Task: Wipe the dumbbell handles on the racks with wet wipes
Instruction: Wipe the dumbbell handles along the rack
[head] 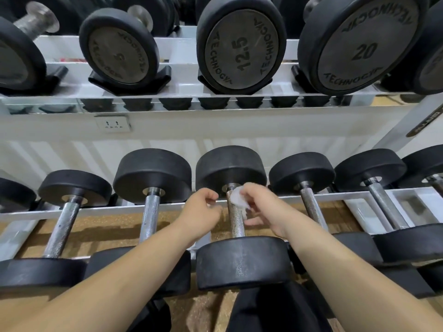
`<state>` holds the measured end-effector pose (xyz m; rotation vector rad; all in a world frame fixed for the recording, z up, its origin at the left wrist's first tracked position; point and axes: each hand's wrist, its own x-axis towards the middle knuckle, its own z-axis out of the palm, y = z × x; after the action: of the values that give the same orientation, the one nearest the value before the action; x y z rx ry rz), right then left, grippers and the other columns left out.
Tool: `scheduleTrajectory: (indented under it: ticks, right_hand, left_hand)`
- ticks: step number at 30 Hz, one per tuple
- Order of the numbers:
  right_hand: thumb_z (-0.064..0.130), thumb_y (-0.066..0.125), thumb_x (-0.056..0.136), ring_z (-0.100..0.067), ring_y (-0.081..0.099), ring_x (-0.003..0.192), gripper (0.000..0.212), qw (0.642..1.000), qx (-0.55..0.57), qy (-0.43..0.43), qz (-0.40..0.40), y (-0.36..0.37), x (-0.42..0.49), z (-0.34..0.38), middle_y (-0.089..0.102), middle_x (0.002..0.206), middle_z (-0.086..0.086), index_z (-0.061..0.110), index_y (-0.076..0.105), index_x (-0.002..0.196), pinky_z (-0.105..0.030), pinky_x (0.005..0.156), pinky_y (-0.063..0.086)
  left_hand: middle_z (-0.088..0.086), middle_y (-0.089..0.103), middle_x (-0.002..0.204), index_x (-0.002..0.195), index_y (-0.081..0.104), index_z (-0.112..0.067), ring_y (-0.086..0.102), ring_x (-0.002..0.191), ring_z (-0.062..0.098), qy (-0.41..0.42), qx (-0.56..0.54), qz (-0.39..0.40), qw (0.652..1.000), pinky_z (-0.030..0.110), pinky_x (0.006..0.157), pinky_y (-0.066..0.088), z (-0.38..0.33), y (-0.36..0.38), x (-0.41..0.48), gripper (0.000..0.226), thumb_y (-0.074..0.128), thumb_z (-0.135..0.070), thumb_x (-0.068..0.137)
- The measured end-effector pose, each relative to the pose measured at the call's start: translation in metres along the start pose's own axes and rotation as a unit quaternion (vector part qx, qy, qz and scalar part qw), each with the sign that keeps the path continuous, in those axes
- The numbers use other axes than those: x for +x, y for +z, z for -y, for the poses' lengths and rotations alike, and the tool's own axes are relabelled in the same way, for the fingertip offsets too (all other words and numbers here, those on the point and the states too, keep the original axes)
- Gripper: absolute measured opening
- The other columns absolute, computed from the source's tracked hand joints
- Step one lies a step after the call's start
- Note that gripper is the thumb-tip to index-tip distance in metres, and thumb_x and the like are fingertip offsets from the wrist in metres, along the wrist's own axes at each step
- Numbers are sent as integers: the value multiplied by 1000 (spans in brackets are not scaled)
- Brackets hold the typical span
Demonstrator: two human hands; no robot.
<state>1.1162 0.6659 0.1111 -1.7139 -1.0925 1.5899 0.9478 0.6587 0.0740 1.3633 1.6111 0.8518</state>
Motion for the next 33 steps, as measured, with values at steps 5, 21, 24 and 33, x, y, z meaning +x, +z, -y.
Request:
scheduleTrajectory:
  ticks: [5,21,24,33]
  right_hand:
    - [-4,52,85,-23,55,63,23,995,-75,-51,-44,-6,8,-9,63,74,-12,6,73,83,-31,58,45]
    - [20,63,99,-29,75,88,14,998,-4,27,54,27,47,2,77,97,-16,8,68,103,-46,87,60]
    - [27,68,89,-37,71,98,32,995,-58,29,82,23,45,-10,76,104,-21,6,69,113,-50,93,54]
    - [44,50,102,-21,70,74,32,959,-205,107,162,9,36,-11,74,98,-10,16,63,108,-33,65,53]
  left_hand:
    - [-10,62,112,116,63,-26,61,95,5,11,15,22,1000,12,69,46,3,1,-1,28,64,-12,91]
    - [0,65,109,117,58,-20,61,101,20,-24,87,89,992,39,91,56,-7,2,4,27,60,-20,90]
    - [2,65,115,124,56,-21,61,104,22,-34,92,83,992,40,92,55,-6,1,4,33,57,-20,91]
    - [6,56,133,148,40,-16,59,115,27,-60,71,96,991,40,95,55,-11,1,3,59,57,-14,91]
